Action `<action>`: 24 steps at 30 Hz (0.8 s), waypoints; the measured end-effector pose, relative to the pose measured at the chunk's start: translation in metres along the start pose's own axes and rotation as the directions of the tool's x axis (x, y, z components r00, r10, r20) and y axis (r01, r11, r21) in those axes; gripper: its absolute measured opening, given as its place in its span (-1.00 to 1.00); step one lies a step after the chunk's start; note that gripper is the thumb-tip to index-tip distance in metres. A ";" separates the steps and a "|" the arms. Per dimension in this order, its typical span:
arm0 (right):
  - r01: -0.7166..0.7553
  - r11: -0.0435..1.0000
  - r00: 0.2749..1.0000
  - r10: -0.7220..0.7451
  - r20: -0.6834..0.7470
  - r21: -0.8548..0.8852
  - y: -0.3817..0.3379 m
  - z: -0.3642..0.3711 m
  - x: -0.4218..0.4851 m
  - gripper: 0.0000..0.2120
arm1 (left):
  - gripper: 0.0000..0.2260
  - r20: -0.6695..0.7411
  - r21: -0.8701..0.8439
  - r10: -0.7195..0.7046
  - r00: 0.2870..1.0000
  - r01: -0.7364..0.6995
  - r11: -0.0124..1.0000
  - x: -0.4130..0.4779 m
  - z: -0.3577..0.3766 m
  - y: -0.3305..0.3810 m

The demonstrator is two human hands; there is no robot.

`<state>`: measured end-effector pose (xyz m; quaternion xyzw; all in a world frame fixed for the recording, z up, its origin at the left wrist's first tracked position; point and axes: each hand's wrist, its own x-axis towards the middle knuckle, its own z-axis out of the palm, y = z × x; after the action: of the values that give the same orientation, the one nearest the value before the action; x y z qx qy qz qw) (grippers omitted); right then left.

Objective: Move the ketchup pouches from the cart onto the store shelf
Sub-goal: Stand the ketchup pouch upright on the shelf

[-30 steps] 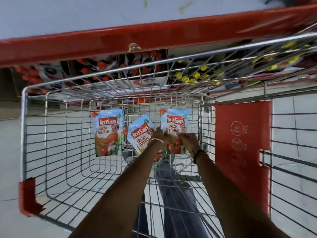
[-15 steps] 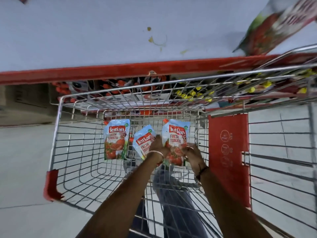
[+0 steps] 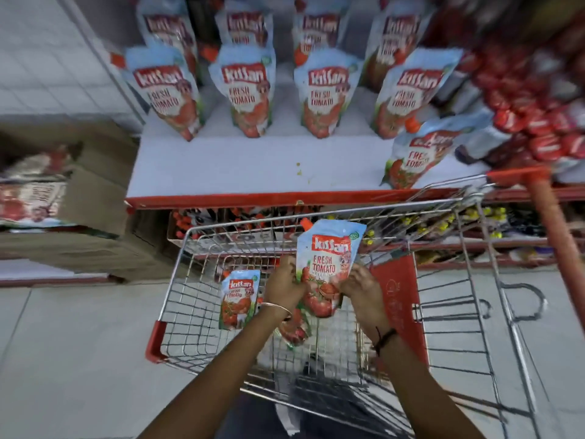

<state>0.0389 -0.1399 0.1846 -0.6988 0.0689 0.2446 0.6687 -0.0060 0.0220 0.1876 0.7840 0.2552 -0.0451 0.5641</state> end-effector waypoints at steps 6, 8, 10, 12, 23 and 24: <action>0.271 0.962 0.962 -0.269 -0.045 0.028 -0.074 0.010 -0.005 -0.71 | -0.62 -0.075 -0.084 0.208 0.975 -0.214 0.973 0.003 -0.030 0.065; 0.355 0.934 0.934 -0.351 -0.067 0.047 -0.098 0.014 0.000 -0.71 | -0.60 -0.106 -0.103 0.267 0.958 -0.277 0.955 0.012 -0.036 0.088; 0.429 0.901 0.901 -0.422 -0.100 0.068 -0.123 0.019 0.008 -0.70 | -0.58 -0.158 -0.101 0.319 0.935 -0.336 0.936 0.024 -0.041 0.110; 0.482 0.872 0.873 -0.470 -0.133 0.086 -0.145 0.023 0.020 -0.70 | -0.59 -0.200 -0.074 0.361 0.911 -0.381 0.922 0.038 -0.046 0.131; 0.499 0.861 0.857 -0.474 -0.203 0.098 -0.164 0.042 0.098 -0.67 | -0.60 -0.255 -0.001 0.391 0.884 -0.405 0.914 0.114 -0.046 0.152; 0.491 0.867 0.862 -0.469 -0.194 0.086 -0.162 0.043 0.103 -0.67 | -0.61 -0.257 0.004 0.388 0.885 -0.400 0.916 0.119 -0.045 0.149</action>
<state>0.1865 -0.0589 0.2863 -0.6659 -0.0357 0.0059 0.7452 0.1541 0.0698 0.2891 0.8046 0.1614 0.1767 0.5434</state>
